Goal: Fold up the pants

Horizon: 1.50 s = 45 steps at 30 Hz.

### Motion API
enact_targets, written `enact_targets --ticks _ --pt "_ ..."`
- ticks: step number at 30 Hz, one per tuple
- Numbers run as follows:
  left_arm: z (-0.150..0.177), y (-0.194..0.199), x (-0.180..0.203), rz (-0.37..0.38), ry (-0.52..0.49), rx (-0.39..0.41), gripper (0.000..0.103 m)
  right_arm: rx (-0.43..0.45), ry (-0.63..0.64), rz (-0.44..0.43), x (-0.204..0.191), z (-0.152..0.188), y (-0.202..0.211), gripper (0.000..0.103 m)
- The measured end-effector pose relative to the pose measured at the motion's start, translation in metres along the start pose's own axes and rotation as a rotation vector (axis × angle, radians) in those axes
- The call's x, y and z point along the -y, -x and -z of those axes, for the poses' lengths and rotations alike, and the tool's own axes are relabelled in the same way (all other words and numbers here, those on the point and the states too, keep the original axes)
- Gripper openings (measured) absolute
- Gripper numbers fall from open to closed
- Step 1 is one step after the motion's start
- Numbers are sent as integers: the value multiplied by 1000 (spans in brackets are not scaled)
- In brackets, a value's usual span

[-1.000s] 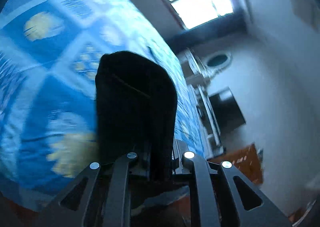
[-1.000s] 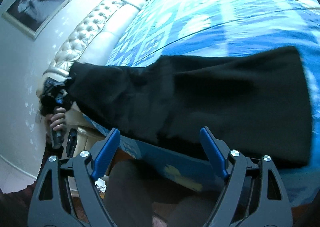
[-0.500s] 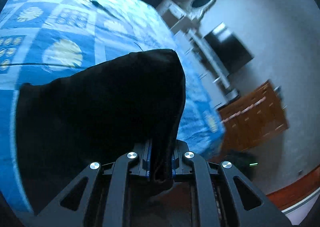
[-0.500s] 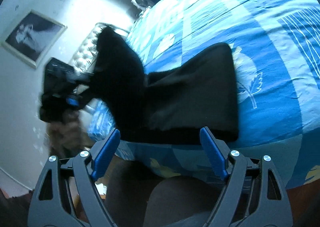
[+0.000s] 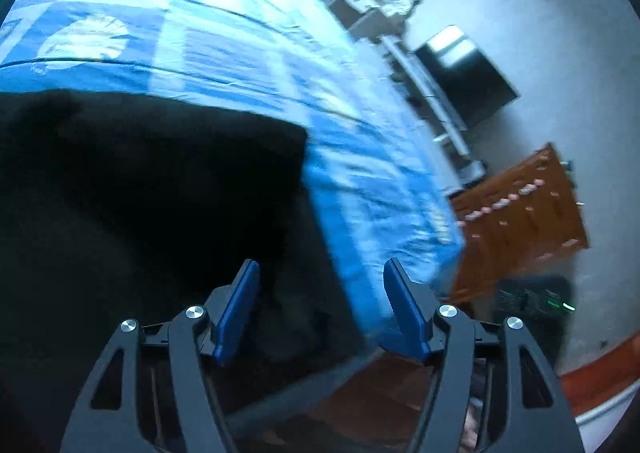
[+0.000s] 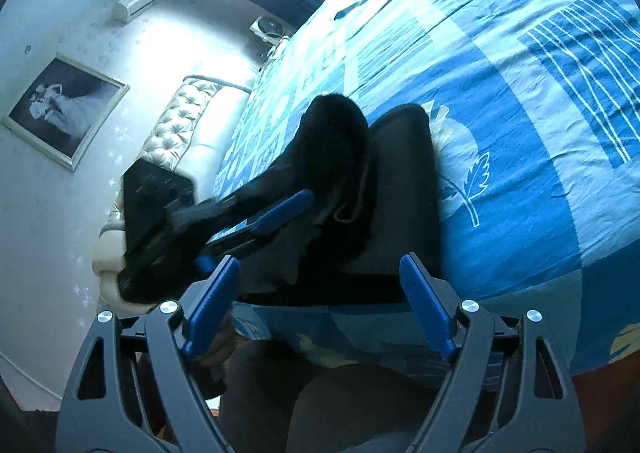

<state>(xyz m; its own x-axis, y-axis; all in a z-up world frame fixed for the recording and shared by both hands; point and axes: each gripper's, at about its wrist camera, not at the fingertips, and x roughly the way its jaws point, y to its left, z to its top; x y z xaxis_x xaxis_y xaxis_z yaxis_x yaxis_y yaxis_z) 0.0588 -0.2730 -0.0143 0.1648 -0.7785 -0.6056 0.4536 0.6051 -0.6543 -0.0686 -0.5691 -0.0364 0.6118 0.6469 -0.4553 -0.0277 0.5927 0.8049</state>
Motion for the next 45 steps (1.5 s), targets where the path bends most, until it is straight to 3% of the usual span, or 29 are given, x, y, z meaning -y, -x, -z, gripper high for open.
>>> enact_targets --ticks 2,4,7,11,13,17,22,23,25,27,29,37,40,45 --pt "2 23 11 -12 -47 55 65 5 -8 -9 3 -5 4 82" --pt "5 48 11 -51 -78 112 75 6 -11 -11 2 -14 5 83" --pt "12 93 -15 -165 -75 230 76 -10 2 -12 -3 -29 -5 85" --pt "19 137 -85 -296 74 282 79 -56 -19 1 -3 -50 -37 88" --pt "28 152 -126 -296 194 292 80 -70 -25 36 -1 -57 -55 88" --pt "45 153 -168 -271 336 243 80 -108 -50 60 3 -61 -82 88" --pt "41 144 -183 -212 419 208 80 -149 -72 61 4 -58 -104 88" --pt "40 141 -181 -208 406 206 80 -153 -68 69 3 -57 -105 84" --pt "41 136 -178 -215 379 191 80 -172 -37 123 -1 -53 -105 59" --pt "42 133 -174 -218 362 180 81 -194 -10 163 0 -51 -106 25" --pt "44 129 -174 -222 364 178 81 -218 -30 121 5 -49 -105 12" --pt "47 136 -163 -179 335 186 81 -149 7 80 -4 -52 -73 10" --pt "47 128 -154 -161 317 172 82 -145 -18 103 12 -51 -63 9" --pt "48 121 -146 -190 267 165 84 -134 -71 122 34 -50 -59 7"
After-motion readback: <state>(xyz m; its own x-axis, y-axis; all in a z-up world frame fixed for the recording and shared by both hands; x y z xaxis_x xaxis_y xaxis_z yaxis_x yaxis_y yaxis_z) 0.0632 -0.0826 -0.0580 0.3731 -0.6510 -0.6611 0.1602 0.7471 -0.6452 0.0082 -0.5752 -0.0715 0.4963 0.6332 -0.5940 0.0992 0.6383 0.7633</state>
